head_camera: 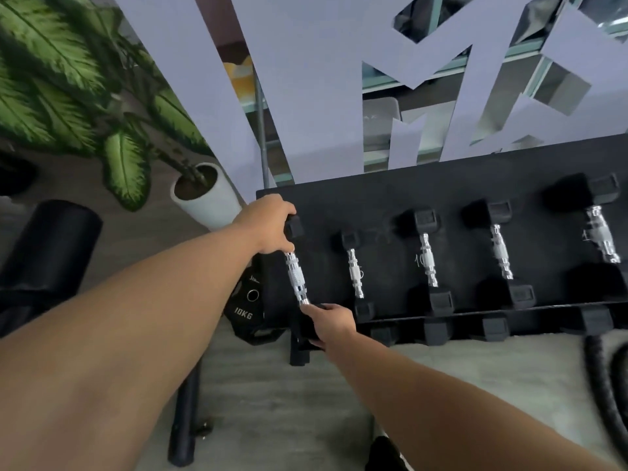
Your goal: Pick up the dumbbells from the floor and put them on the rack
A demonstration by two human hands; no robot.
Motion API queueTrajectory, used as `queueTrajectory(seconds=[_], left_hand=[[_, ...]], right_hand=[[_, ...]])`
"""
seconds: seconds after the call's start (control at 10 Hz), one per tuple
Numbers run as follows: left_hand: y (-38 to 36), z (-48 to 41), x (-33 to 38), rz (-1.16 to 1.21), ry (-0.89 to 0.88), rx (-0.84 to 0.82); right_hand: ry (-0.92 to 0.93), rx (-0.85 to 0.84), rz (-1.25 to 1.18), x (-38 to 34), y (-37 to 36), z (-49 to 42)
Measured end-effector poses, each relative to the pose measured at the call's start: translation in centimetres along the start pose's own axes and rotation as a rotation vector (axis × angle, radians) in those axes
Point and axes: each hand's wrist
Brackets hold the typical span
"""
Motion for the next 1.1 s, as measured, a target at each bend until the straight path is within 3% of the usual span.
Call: queueTrajectory(seconds=[0.2, 0.6, 0.8, 1.1], left_hand=[[-3.9, -6.5, -5.7, 0.067, -0.012, -0.055], [-13.8, -15.1, -10.8, 0.156, -0.229, -0.253], [-15.6, -15.6, -10.8, 0.142, -0.260, -0.233], [-11.7, -14.5, -12.2, 0.009, -0.229, -0.313]], right_hand=[[-0.028, 0.110, 0.153, -1.7, -3.5, -6.5], [-0.216, 0.322, 0.483, 0.1, -8.8, -13.9], [-0.136, 0.431, 0.632, 0.4, -9.2, -12.9], [0.013, 0.477, 0.700, -2.6, -7.1, -8.7]])
Point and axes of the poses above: each hand's wrist, its own z-axis away from the middle knuckle, its own y-axis out of the back of the hand, x = y × z, and after that the axes turned 2 degrees about z, right-handed
